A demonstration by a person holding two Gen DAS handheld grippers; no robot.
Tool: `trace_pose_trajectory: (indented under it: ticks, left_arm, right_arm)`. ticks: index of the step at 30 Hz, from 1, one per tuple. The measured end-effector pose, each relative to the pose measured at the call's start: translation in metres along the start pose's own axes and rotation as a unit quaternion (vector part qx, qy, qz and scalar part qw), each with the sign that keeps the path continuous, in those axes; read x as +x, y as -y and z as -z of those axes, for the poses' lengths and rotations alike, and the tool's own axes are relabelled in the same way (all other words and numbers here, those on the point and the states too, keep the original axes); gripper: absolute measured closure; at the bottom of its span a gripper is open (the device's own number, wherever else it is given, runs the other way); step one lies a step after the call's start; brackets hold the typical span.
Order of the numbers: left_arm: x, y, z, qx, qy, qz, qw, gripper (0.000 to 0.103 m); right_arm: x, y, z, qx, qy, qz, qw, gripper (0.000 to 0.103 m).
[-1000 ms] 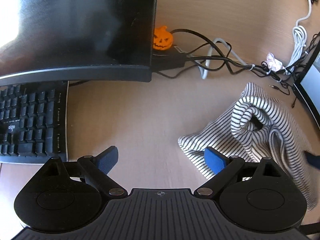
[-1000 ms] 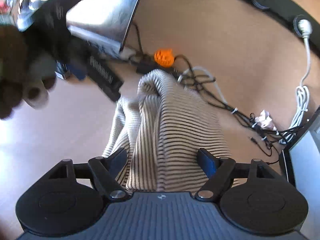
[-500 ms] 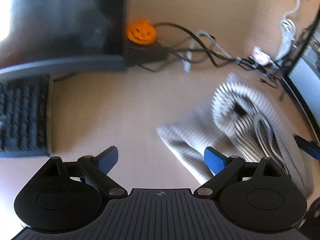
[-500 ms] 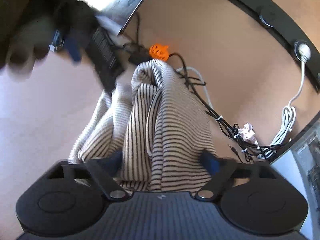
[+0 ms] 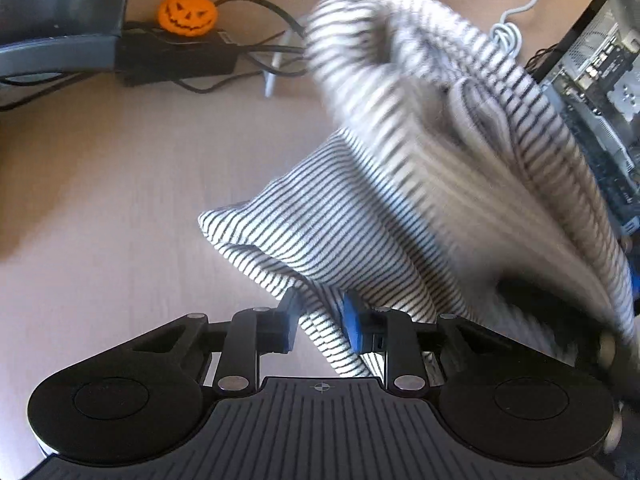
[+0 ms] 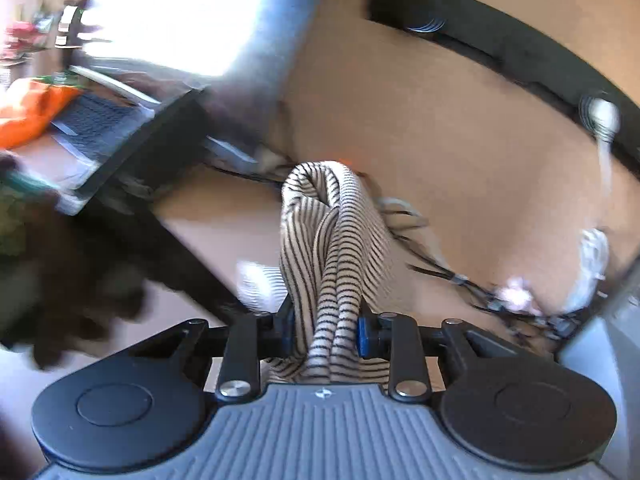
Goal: Fold clothes
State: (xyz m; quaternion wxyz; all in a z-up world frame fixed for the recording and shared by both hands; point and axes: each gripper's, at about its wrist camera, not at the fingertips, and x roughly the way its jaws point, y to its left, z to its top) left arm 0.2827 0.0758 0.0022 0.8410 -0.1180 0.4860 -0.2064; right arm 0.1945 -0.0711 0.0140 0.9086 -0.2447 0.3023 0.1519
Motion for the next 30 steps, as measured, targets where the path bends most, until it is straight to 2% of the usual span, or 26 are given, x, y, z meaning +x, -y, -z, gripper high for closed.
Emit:
trace_pose_trajectory:
  ticks: [2,4,6,9,13,15,18,19,20,23,25,27,29,30]
  left_arm:
    - [-0.004,-0.007,0.0,-0.007,0.002,0.009,0.9999,0.071]
    - [-0.016,-0.016,0.001,-0.014,0.007,0.001,0.9999,0.066]
    - [-0.03,-0.024,-0.001,-0.022,0.016,-0.003,0.9996,0.048]
    - [-0.051,-0.027,-0.013,-0.034,0.042,0.018,0.9984,0.031]
    - [-0.053,-0.013,-0.03,-0.027,0.061,0.037,0.997,0.027]
    - [-0.042,-0.003,-0.036,-0.009,0.059,0.016,0.9981,0.03]
    - [-0.025,0.005,-0.037,0.019,0.049,-0.019,0.9984,0.029]
    - [-0.023,0.003,-0.037,0.019,0.046,-0.02,0.9986,0.028]
    - [-0.022,0.001,-0.037,0.018,0.045,-0.019,0.9987,0.027]
    - [-0.023,-0.003,-0.037,0.023,0.046,-0.02,0.9985,0.025]
    - [-0.024,-0.004,-0.035,0.026,0.047,-0.023,0.9983,0.023]
    - [-0.024,-0.005,-0.034,0.027,0.048,-0.026,0.9982,0.021]
    - [-0.022,-0.005,-0.034,0.023,0.048,-0.026,0.9982,0.02]
    - [-0.022,-0.006,-0.034,0.021,0.047,-0.026,0.9983,0.017]
  right_arm:
    - [0.0,-0.005,0.0,-0.002,-0.003,-0.02,1.0,0.075]
    - [-0.001,-0.011,0.0,-0.005,-0.007,-0.04,0.999,0.072]
    - [0.0,-0.025,0.002,-0.031,-0.007,-0.031,0.999,0.065]
    - [0.006,-0.041,0.002,-0.058,-0.008,-0.017,0.998,0.06]
    - [0.007,-0.039,0.001,-0.054,-0.006,-0.023,0.998,0.056]
    - [0.005,-0.034,0.002,-0.049,-0.003,-0.031,0.998,0.055]
    - [-0.009,-0.016,0.0,-0.027,0.014,-0.052,0.998,0.053]
    - [-0.016,-0.009,-0.001,-0.019,0.022,-0.053,0.998,0.044]
    - [-0.023,-0.001,-0.002,-0.011,0.031,-0.052,0.998,0.029]
    - [-0.045,0.027,-0.004,0.022,0.065,-0.034,0.997,0.004]
    - [-0.047,0.046,-0.003,0.049,0.07,-0.018,0.996,0.0]
    - [-0.033,0.068,0.001,0.077,0.055,0.001,0.995,0.0]
    - [-0.001,0.079,0.013,0.114,0.0,-0.005,0.993,0.0]
    - [0.014,0.076,0.019,0.125,-0.041,-0.023,0.991,0.0]
